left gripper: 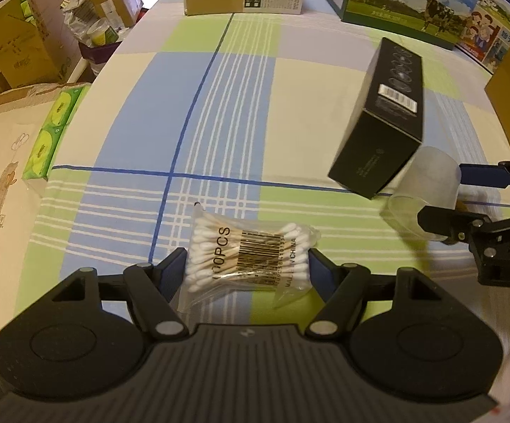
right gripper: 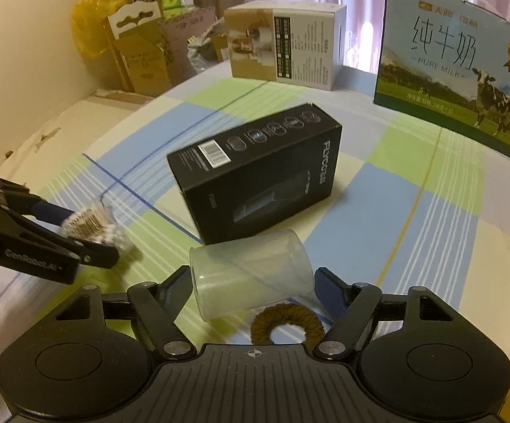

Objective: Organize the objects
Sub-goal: 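Grasp the bagged cotton swabs with the left tool while the right tool grasps the clear plastic cup, then carry the swab bag and clear cup over the cardboard box with both tools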

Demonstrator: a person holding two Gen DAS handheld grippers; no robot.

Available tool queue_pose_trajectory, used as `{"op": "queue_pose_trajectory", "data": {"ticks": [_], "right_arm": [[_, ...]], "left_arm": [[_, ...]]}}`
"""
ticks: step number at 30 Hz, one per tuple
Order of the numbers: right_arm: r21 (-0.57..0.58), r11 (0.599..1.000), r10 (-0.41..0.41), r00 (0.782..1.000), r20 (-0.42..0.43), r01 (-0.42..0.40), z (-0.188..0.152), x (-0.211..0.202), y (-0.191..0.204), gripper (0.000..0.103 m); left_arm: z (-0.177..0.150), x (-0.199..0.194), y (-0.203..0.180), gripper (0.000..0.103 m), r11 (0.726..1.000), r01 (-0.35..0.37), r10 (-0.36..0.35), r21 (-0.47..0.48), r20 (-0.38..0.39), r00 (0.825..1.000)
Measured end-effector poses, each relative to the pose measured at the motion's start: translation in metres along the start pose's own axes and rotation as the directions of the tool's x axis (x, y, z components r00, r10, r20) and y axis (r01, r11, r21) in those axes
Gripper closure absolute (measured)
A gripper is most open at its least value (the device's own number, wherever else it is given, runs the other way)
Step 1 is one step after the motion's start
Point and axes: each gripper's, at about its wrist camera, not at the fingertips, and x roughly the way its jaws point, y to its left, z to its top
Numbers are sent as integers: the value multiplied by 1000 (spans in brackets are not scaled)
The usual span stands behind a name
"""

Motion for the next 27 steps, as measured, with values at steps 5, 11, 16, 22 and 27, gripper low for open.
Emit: {"op": "queue_pose_trajectory", "data": {"ticks": [5, 11, 16, 22, 27], "right_arm": [[19, 1000, 7, 1000, 21, -8, -1, -18, 5, 31], [65, 998, 11, 999, 51, -14, -9, -50, 10, 31], [95, 995, 5, 998, 66, -11, -20, -79, 12, 31], [160, 987, -18, 996, 85, 4, -40, -114, 9, 31], [200, 979, -46, 994, 98, 26, -54, -143, 4, 31]], "left_arm": [[-4, -13, -7, 33, 1000, 16, -17, 13, 16, 1000], [-13, -35, -17, 33, 999, 43, -45, 32, 33, 998], [-22, -55, -27, 33, 996, 76, -78, 51, 44, 996], [-29, -83, -45, 34, 988, 125, -132, 93, 77, 988], [-31, -101, -65, 33, 978, 163, -177, 134, 100, 979]]}}
